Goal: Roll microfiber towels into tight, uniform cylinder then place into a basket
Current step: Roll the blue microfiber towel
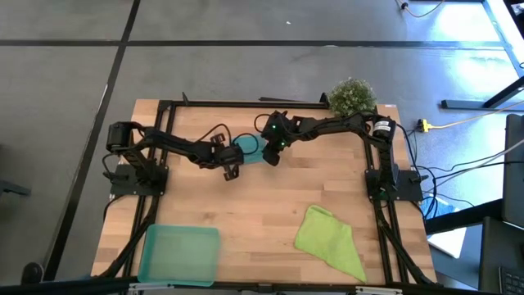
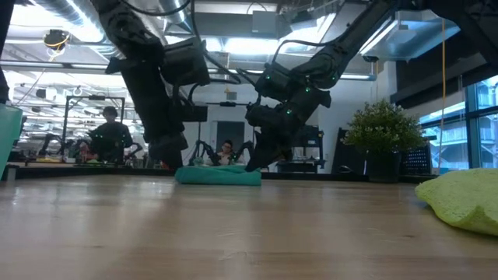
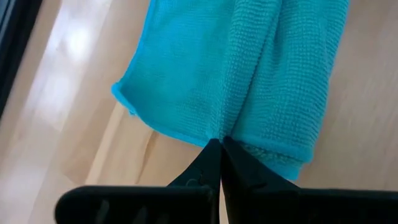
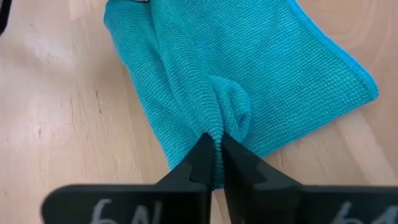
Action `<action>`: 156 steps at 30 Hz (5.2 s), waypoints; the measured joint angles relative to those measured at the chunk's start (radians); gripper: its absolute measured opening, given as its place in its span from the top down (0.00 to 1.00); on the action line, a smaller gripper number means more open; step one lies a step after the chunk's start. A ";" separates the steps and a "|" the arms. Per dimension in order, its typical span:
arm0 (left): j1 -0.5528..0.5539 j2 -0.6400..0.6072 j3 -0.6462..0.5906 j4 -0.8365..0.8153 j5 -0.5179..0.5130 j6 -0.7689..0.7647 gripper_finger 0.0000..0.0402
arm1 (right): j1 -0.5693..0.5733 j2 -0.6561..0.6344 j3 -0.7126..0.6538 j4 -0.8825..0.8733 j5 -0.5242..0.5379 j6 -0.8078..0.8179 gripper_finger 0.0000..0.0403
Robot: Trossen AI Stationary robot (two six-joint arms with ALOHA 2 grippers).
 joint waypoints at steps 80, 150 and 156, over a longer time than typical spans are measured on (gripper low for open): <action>0.009 0.000 -0.031 0.026 0.039 0.005 1.00 | 0.071 0.075 0.112 -0.044 0.091 -0.441 0.60; -0.192 -0.189 0.036 -0.148 0.131 0.162 0.83 | 0.233 0.079 0.114 -0.165 0.257 -0.291 0.60; -0.239 -0.144 -0.011 -0.010 0.197 0.265 0.83 | 0.232 0.079 0.113 -0.160 0.253 -0.291 0.60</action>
